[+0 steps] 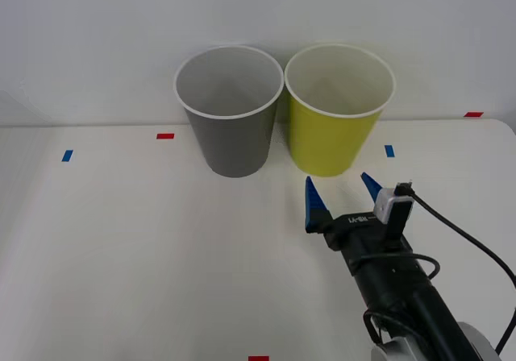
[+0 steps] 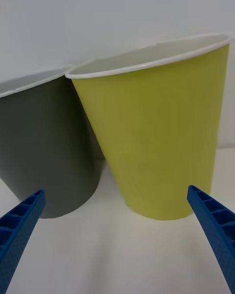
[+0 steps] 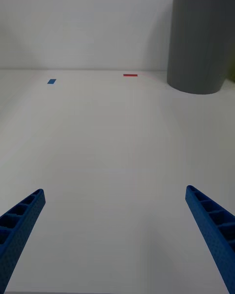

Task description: Put cans in the gray bin and PET bottles in the light green bin.

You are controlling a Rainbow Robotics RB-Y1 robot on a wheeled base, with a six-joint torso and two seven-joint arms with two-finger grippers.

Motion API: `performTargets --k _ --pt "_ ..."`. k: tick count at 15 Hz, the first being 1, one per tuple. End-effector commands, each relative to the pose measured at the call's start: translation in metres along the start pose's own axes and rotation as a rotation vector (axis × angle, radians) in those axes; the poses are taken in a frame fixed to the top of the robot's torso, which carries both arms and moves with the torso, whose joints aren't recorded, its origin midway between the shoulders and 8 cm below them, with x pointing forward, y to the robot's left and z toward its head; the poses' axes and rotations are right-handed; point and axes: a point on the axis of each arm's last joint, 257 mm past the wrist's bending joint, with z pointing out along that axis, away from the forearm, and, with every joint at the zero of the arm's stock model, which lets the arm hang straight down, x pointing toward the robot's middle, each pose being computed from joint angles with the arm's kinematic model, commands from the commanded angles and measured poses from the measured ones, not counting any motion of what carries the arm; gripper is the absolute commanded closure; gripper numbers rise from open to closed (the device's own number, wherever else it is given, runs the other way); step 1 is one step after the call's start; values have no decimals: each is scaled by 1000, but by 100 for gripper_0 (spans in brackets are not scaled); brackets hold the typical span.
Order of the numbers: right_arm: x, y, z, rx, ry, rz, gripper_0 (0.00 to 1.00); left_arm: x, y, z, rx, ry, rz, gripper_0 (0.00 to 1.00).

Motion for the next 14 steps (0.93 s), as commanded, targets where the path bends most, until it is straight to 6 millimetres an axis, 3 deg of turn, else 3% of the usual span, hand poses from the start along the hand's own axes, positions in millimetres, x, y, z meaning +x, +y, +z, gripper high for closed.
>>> performTargets --k 1,14 --pt "12 -13 -14 17 7 -31 0 0 0 0 0 0 0 0" --pt "52 -73 -157 80 52 -142 0 0 0 0 0 0 0 0"
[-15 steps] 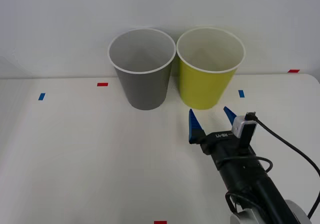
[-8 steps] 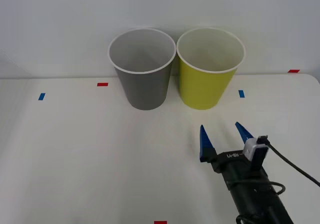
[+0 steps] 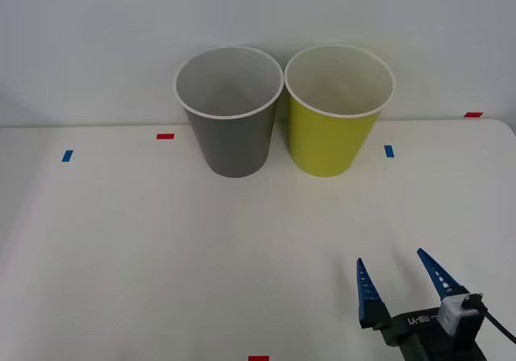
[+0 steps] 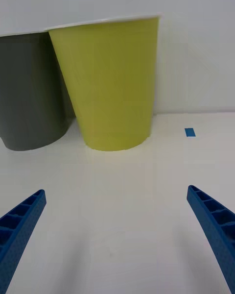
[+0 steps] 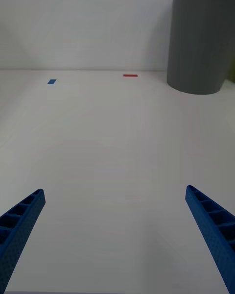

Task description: Put cans in the gray bin and PET bottles in the light green bin.

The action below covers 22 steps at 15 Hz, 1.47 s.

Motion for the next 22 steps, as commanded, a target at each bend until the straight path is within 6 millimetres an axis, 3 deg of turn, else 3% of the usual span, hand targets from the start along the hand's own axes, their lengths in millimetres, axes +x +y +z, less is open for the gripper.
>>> performTargets --k 1,7,16,22 --pt "14 -22 -33 38 53 -34 0 0 0 0 0 0 0 0" --pt "30 -41 -70 92 117 -35 0 0 0 0 0 0 0 0" --pt "43 -45 -94 113 173 -25 0 0 0 0 0 0 0 0" --pt "44 -48 -97 118 180 -27 0 0 0 0 0 0 0 0"
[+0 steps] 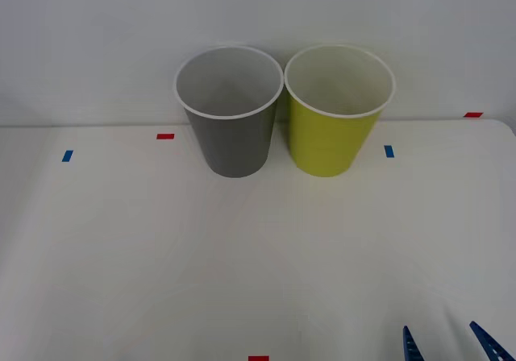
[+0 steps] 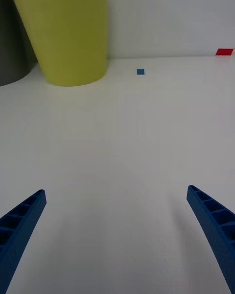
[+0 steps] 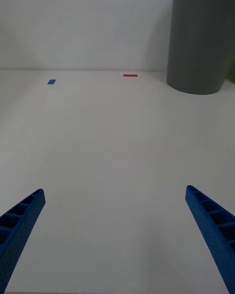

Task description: Put cans in the gray bin and PET bottles in the light green bin.

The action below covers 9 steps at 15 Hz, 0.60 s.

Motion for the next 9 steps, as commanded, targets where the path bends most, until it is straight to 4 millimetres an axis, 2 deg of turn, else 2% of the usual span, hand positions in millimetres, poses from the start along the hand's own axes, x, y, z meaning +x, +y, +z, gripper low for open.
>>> performTargets --k 1,9 --pt "0 -1 0 1 0 0 0 0 0 0 0 0 0 0" --pt "0 -1 0 1 0 0 0 0 0 0 0 0 0 0"
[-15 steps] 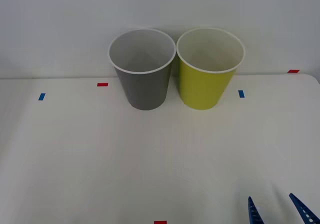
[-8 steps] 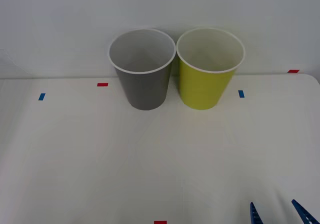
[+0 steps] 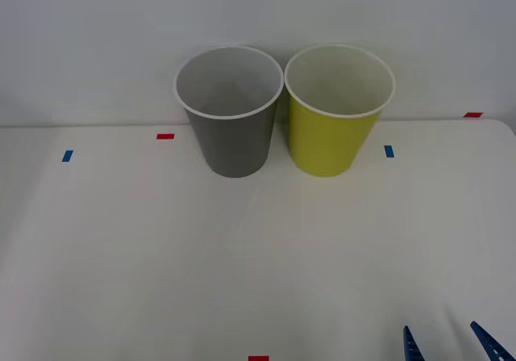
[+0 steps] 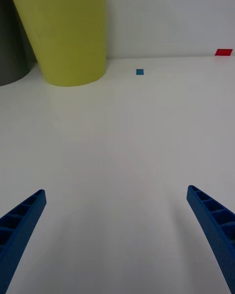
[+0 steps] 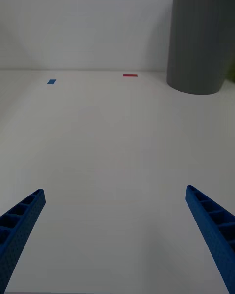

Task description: Put cans in the gray bin and PET bottles in the light green bin.

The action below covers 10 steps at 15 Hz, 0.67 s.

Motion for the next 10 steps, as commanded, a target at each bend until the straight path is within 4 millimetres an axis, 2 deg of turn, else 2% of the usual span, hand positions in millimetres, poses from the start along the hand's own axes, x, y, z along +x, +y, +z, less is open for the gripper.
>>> performTargets --k 1,10 --pt "0 0 0 0 0 0 0 0 0 0 0 0 0 0" --pt "0 0 0 0 0 0 0 0 0 0 0 0 0 0"
